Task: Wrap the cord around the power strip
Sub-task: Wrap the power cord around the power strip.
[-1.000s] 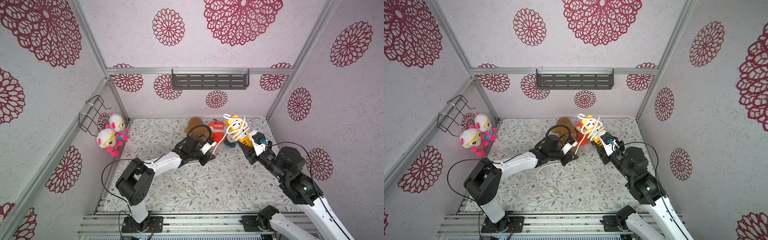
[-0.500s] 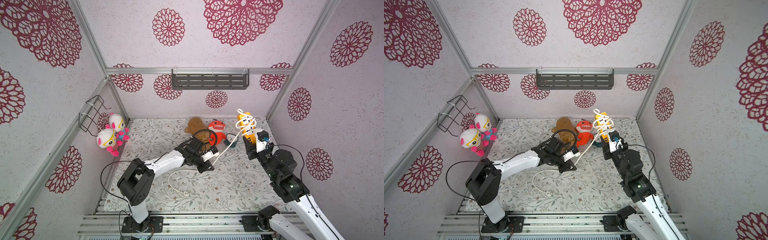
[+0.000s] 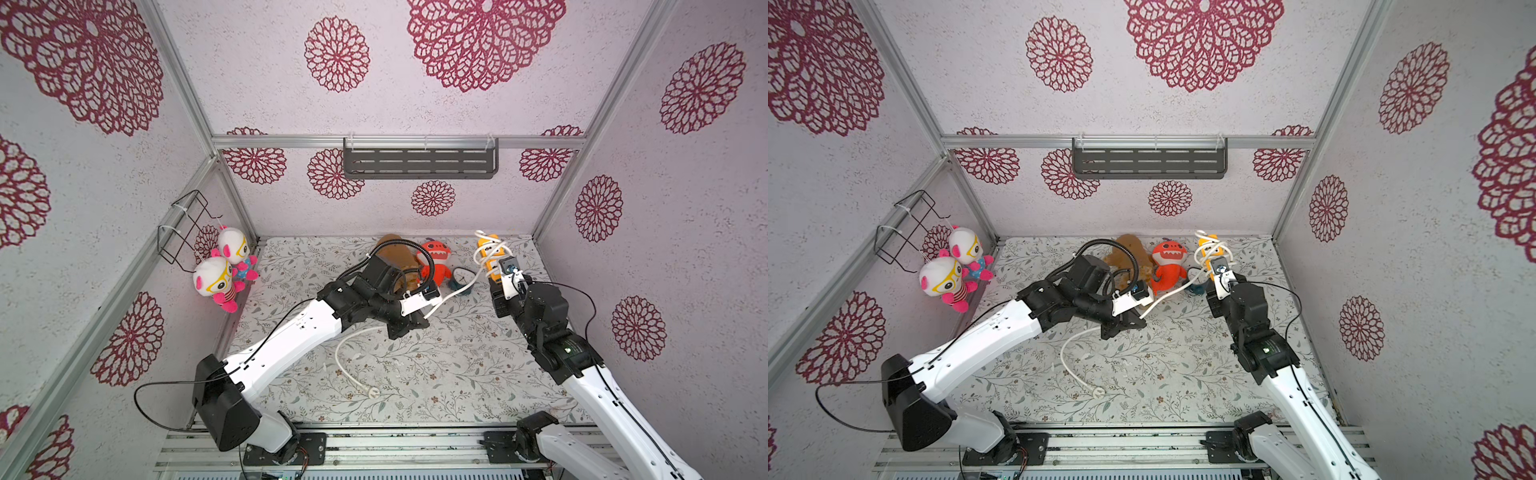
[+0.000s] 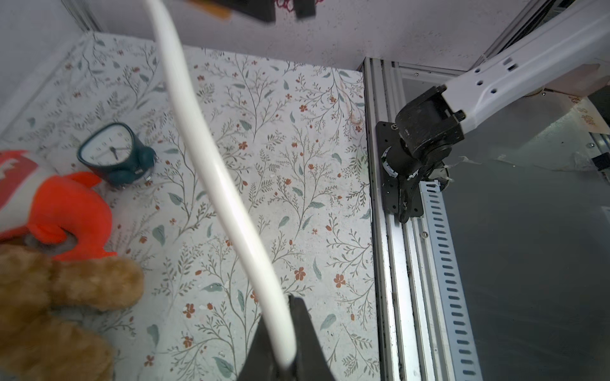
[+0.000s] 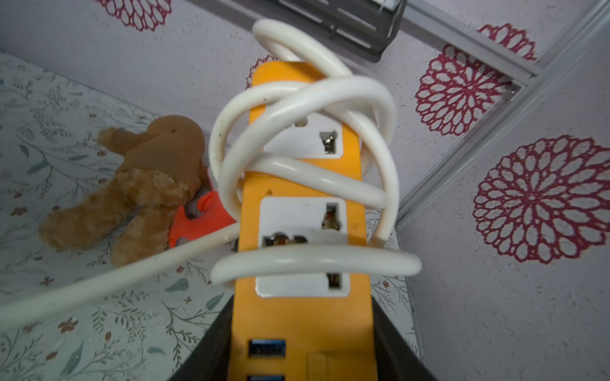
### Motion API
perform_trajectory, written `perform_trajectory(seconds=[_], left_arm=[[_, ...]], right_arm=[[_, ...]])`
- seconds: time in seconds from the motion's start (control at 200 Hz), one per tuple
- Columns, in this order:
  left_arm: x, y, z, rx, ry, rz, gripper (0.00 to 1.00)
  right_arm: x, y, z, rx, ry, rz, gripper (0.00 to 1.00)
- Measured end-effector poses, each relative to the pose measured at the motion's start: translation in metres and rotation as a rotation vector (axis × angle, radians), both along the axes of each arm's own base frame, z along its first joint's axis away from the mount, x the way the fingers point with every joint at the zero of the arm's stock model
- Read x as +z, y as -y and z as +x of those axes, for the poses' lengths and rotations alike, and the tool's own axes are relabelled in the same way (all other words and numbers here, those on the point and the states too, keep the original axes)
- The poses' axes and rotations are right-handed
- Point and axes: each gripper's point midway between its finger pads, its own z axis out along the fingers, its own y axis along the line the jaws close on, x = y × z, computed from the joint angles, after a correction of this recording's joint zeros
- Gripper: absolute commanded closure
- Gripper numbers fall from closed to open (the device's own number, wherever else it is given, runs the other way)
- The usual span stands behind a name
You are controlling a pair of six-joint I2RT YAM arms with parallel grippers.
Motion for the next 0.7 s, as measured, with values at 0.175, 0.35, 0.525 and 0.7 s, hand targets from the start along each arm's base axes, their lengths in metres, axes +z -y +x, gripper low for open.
perform_trajectory(seconds=[0.175, 0.35, 0.525, 0.7], left_arm=[[0.048, 0.004, 0.000, -0.051, 0.108, -0.034, 1.00], [0.065, 0.016, 0.008, -0.101, 0.171, -0.010, 1.00], [0.068, 0.019, 0.021, -0.133, 0.177, 0.035, 1.00], [0.059, 0.006, 0.045, -0.106, 0.108, 0.044, 1.00]], right_arm=[[-0.040, -0.025, -0.008, 0.148, -0.150, -0.065, 1.00], [-0.063, -0.058, -0.030, 0.333, -0.219, -0.119, 1.00], [-0.091, -0.090, -0.060, 0.533, -0.291, -0.128, 1.00], [-0.096, -0.120, -0.102, 0.753, -0.252, -0.041, 1.00]])
